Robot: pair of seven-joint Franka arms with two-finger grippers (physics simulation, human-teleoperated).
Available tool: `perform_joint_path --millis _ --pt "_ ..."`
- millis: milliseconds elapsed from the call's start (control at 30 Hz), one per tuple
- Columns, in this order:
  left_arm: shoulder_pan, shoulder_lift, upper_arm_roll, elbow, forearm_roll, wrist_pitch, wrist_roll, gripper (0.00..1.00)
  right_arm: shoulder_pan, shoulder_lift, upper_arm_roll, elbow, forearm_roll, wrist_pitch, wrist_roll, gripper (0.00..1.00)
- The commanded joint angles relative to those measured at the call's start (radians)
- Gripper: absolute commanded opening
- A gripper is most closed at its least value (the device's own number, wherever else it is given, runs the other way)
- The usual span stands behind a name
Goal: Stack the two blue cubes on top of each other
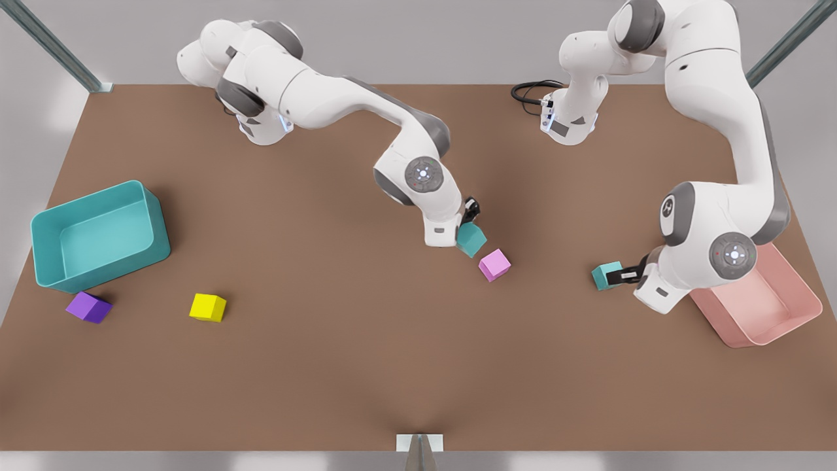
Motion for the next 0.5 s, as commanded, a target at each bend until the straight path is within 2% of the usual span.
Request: perform_joint_path --millis 0,167,200,233,267,300,433,467 --pt "0.005 0.006 -0.001 0.014 0.003 -0.039 -0.067 1.0 0.01 0.026 -0.041 0.027 -0.053 -0.046 0.077 0.47" --pt "0.069 0.105 0.01 0.078 0.013 -0.024 0.161 1.0 0.036 0.108 -0.062 0.025 -0.112 0.013 0.091 0.47" --pt "0.069 0.126 0.01 0.095 0.078 -0.026 0.158 1.0 0.056 0.133 -0.064 0.025 -0.128 0.044 0.125 0.47" --pt "0.075 0.112 0.01 0.072 0.07 -0.022 0.15 1.0 0.056 0.147 -0.062 0.025 -0.152 0.058 0.132 0.47" --pt "0.084 -0.005 0.0 -0.133 0.003 0.074 0.141 1.0 0.056 0.156 -0.064 0.024 -0.155 0.07 0.132 0.47" --pt "0.097 -0.102 0.0 -0.351 -0.022 0.306 0.141 1.0 0.056 0.171 -0.062 0.025 -0.168 0.072 0.134 0.47" --pt "0.137 -0.023 0.004 -0.357 -0.013 0.405 0.141 1.0 0.056 0.205 -0.074 0.024 -0.171 0.115 0.135 0.48" --pt "0.135 -0.009 0.004 -0.374 -0.011 0.456 0.115 1.0 0.055 0.211 -0.076 0.024 -0.171 0.13 0.134 0.53"
